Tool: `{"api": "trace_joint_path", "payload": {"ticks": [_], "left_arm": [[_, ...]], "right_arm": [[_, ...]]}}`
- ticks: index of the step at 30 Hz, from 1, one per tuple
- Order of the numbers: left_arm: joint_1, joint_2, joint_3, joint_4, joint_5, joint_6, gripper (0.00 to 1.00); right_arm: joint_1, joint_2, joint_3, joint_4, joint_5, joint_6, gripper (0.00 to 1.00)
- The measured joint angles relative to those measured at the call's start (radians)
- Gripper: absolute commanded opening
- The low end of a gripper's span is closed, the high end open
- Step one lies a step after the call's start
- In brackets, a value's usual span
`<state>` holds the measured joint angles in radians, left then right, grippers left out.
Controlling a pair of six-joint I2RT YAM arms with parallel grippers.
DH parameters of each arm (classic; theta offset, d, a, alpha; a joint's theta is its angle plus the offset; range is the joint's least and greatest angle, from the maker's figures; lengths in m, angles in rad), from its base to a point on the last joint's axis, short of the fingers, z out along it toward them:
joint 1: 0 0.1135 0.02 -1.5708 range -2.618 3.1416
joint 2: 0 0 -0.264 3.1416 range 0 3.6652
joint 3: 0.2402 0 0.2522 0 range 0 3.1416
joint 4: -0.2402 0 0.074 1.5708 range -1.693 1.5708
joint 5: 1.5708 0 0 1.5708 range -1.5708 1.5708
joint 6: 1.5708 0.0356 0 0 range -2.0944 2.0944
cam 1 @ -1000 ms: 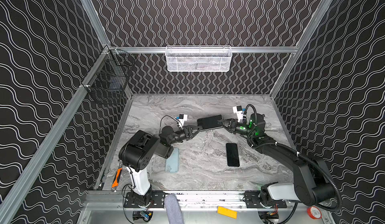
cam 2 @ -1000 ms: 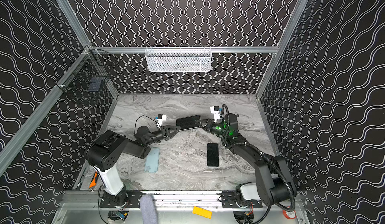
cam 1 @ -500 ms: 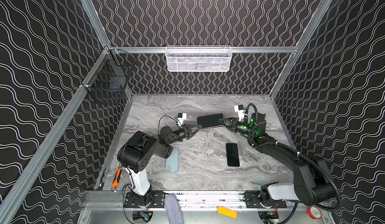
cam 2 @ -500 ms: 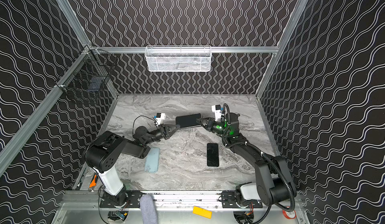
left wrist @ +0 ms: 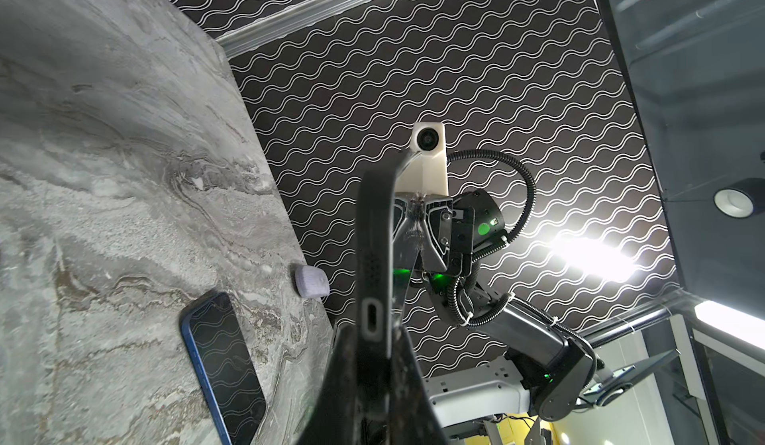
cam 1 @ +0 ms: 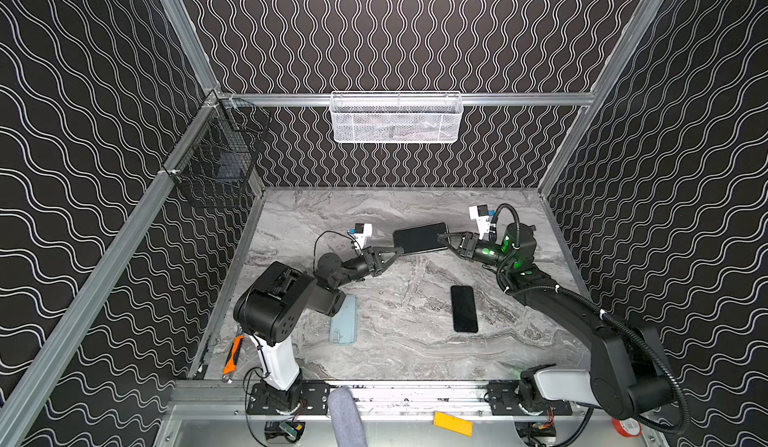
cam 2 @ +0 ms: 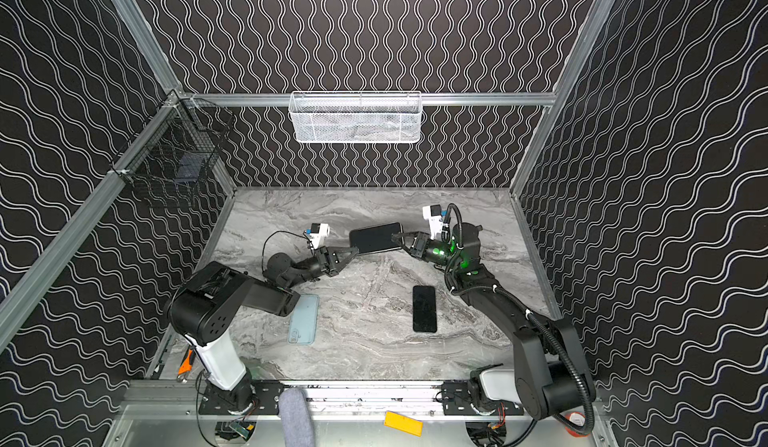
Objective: Put the phone into the phone case
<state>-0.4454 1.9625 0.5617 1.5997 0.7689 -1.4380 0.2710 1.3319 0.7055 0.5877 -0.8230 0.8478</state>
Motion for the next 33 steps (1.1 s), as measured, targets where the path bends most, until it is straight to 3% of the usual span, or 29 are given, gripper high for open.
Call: {"api": "trace_joint_path", "payload": {"ticks": [3,12,13,14,18,25,33], "left_arm": [[0.000,0.000,0.003,0.008,0.004,-0.003,0.00],[-0.002,0.000,0.016,0.027,0.019,-0.014,0.00],[-0.002,-0.001,0.019,0.024,0.019,-0.018,0.00],[-0.002,-0.003,0.022,0.021,0.020,-0.020,0.00],[-0.005,-0.016,0.028,0.010,0.028,-0.021,0.00],[-0.007,-0.017,0.014,0.015,0.043,-0.021,0.00],[-0.013,-0.023,0.005,0.056,0.068,-0.021,0.00]], "right_arm": [[-0.002,-0.010,0.000,0.001,-0.010,0.001,0.00],[-0.003,-0.046,0.015,-0.056,-0.006,-0.031,0.00],[-0.003,-0.050,0.024,-0.079,-0.002,-0.042,0.10],[-0.003,-0.055,0.031,-0.102,0.003,-0.057,0.32],[-0.001,-0.068,0.042,-0.150,0.009,-0.108,0.47],[-0.002,-0.071,0.078,-0.152,-0.013,-0.104,0.44],[-0.013,-0.065,0.128,-0.156,-0.035,-0.106,0.22]]}}
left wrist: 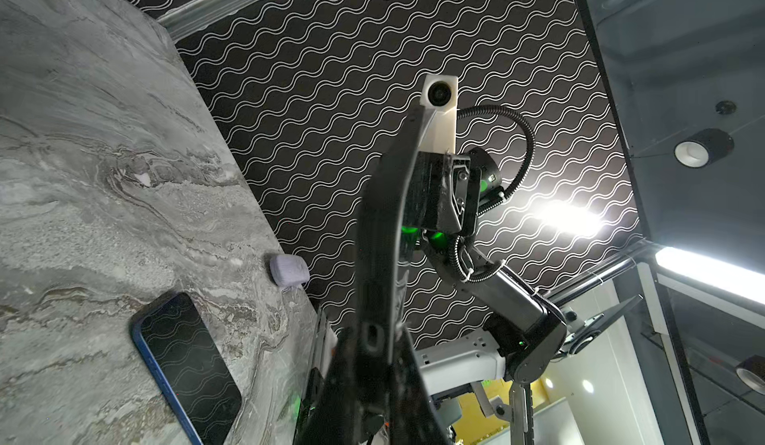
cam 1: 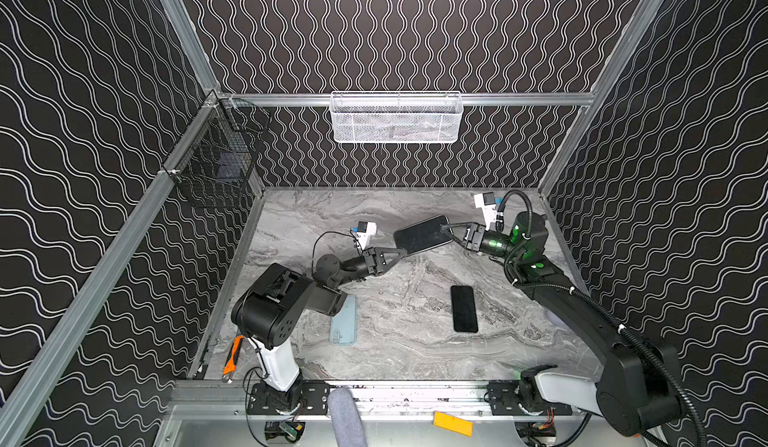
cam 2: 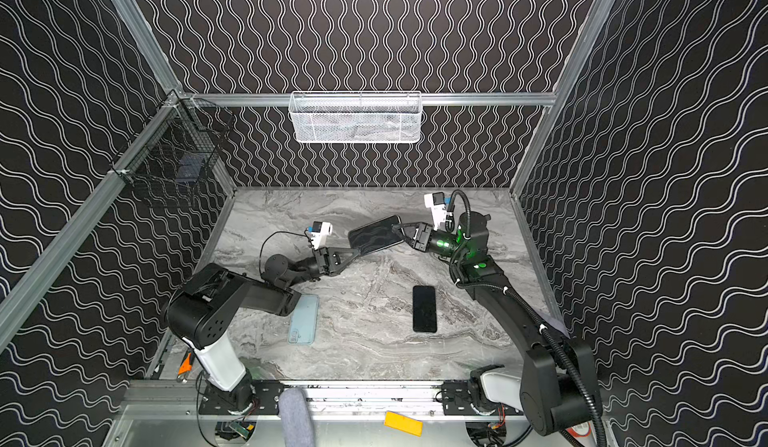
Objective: Put the phone into the phone case
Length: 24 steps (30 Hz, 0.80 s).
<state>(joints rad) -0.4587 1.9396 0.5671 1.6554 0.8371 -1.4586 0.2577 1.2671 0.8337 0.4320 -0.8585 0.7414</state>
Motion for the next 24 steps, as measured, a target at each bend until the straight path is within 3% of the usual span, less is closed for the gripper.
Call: {"api": "trace_joint_path", "payload": {"ticks": [6,14,15,18,24], "left_arm": [[0.000,0.000,0.006,0.001,0.008,-0.001,0.00],[0.000,0.000,0.032,0.001,0.016,-0.001,0.00],[0.000,0.000,0.035,0.001,0.017,-0.001,0.00],[0.000,-0.003,0.047,-0.007,0.028,-0.001,0.00],[-0.006,0.003,0.055,-0.018,0.046,0.000,0.00]], "right_arm": [[-0.005,0.016,0.006,0.015,-0.013,0.003,0.00],[-0.006,-0.012,0.006,0.005,0.005,-0.013,0.00],[-0.006,-0.015,0.006,-0.001,0.009,-0.020,0.02],[-0.006,-0.025,0.008,-0.019,0.016,-0.034,0.29],[-0.005,-0.027,0.024,-0.030,0.005,-0.043,0.40]]}}
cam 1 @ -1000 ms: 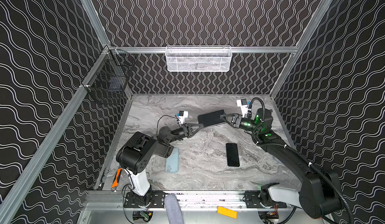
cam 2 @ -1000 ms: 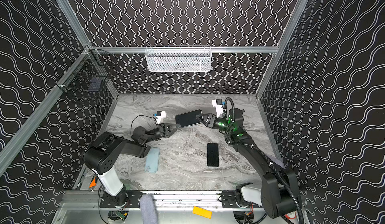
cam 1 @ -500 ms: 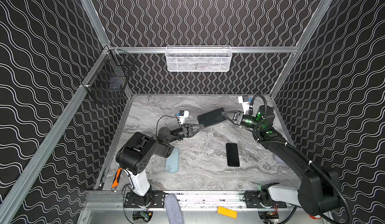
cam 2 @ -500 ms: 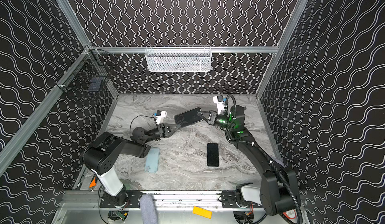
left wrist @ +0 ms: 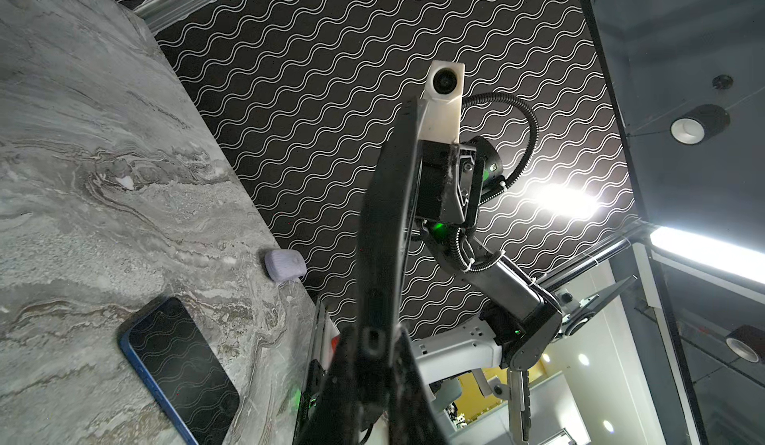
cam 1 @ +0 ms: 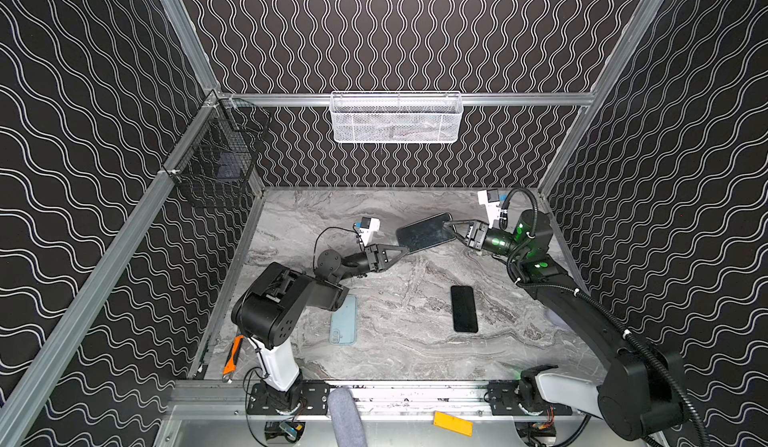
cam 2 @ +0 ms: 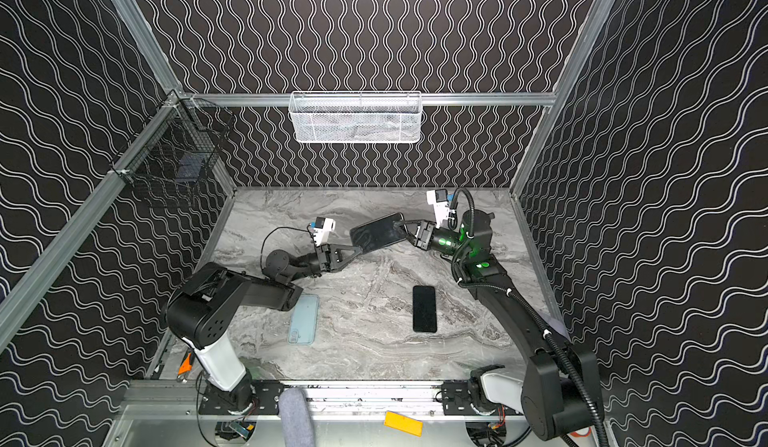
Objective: Put the phone into the phone case
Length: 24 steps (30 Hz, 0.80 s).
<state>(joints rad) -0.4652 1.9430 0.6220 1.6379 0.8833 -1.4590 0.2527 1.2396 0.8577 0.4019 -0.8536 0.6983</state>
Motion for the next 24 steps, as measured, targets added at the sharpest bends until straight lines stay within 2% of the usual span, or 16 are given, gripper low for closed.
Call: {"api": "trace_joint_path", "payload": {"ticks": [6,7,12,13,17,20,22,24], "left_arm": [[-0.008,0.002,0.000,0.013,0.031,0.001,0.00],[-0.008,0.002,0.000,0.013,0.038,0.001,0.00],[-0.009,-0.004,-0.001,0.010,0.069,0.000,0.00],[-0.009,-0.006,-0.002,0.010,0.069,0.000,0.00],[-0.009,-0.006,0.002,0.004,0.072,0.000,0.00],[-0.007,-0.013,0.011,-0.007,0.076,0.000,0.14],[-0.006,-0.023,0.021,-0.025,0.076,0.002,0.38],[-0.004,-0.032,0.028,-0.069,0.064,0.005,0.52]], "right_arm": [[0.000,0.021,0.041,-0.008,-0.037,-0.010,0.35],[0.000,0.023,0.042,-0.009,-0.039,-0.011,0.32],[0.000,0.034,0.042,-0.014,-0.037,-0.035,0.03],[-0.001,0.034,0.042,-0.017,-0.037,-0.036,0.00],[0.000,0.022,0.041,-0.041,-0.020,-0.055,0.00],[0.000,-0.001,0.031,-0.051,0.000,-0.057,0.00],[0.000,-0.020,0.021,-0.050,0.013,-0.055,0.00],[0.002,-0.045,0.003,-0.043,0.013,-0.051,0.00]]}}
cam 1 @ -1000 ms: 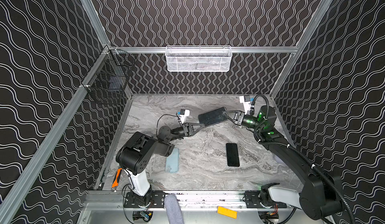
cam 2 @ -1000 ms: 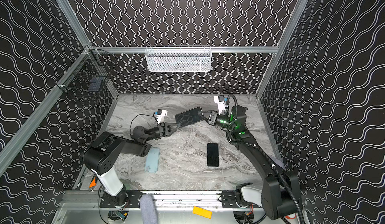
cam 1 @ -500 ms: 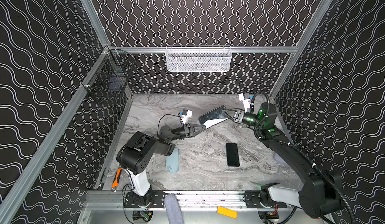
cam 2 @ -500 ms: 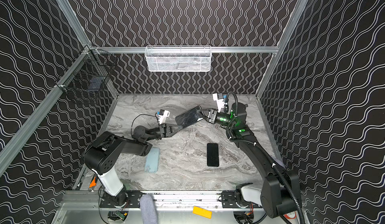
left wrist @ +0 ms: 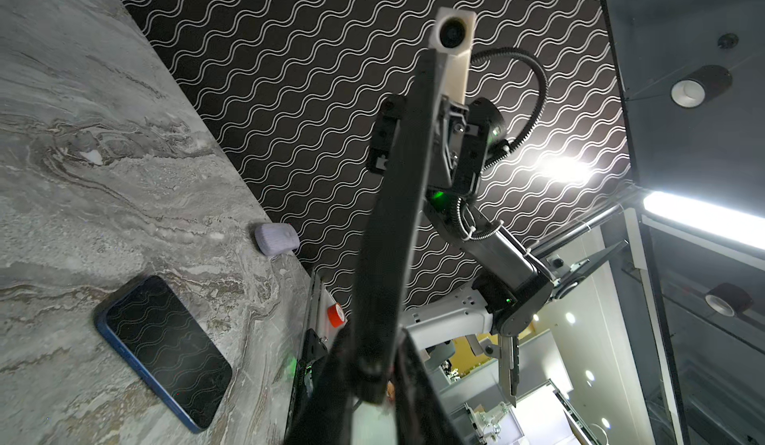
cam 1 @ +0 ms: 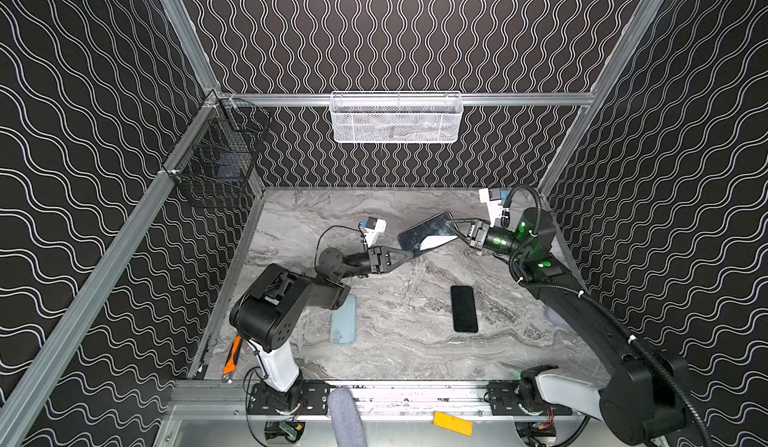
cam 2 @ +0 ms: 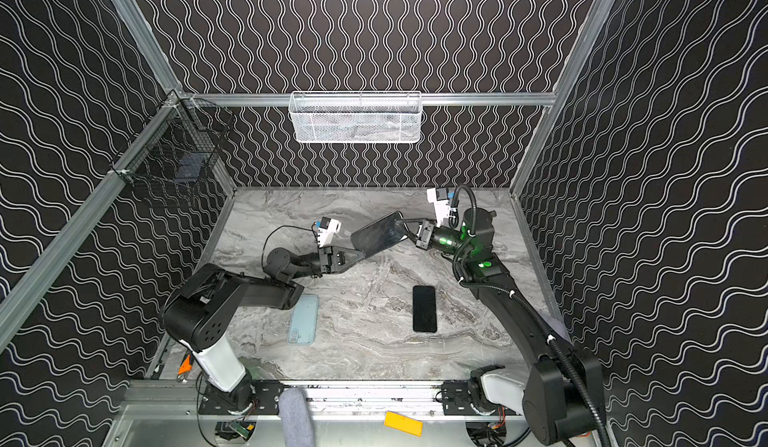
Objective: Put the phone into the phone case
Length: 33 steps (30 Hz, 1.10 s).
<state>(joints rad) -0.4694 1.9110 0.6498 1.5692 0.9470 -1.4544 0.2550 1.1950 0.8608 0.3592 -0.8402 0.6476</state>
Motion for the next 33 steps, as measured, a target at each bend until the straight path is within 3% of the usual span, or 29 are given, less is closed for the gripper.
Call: {"api": "trace_joint_path", "payload": {"ticks": [4,9,16,22,27,30,33], "left_arm": [[0.001,-0.030,0.029,-0.074,-0.017,0.027,0.68],[0.001,-0.050,0.076,-0.119,-0.029,0.053,0.73],[-0.015,-0.033,0.111,-0.101,-0.068,0.043,0.48],[-0.040,-0.013,0.146,-0.080,-0.099,0.016,0.33],[-0.043,-0.012,0.156,-0.063,-0.111,0.002,0.08],[-0.043,-0.013,0.161,-0.043,-0.111,-0.012,0.00],[-0.043,-0.008,0.161,-0.029,-0.113,-0.020,0.00]], "right_arm": [[0.000,-0.051,-0.061,0.075,0.025,0.079,0.00],[0.000,-0.079,-0.108,0.183,0.062,0.189,0.00],[0.000,-0.114,-0.138,0.216,0.130,0.248,0.00],[0.000,-0.107,-0.164,0.254,0.148,0.282,0.00],[0.000,-0.101,-0.174,0.267,0.154,0.287,0.00],[-0.001,-0.098,-0.177,0.282,0.158,0.298,0.00],[-0.001,-0.092,-0.176,0.295,0.156,0.302,0.00]]}}
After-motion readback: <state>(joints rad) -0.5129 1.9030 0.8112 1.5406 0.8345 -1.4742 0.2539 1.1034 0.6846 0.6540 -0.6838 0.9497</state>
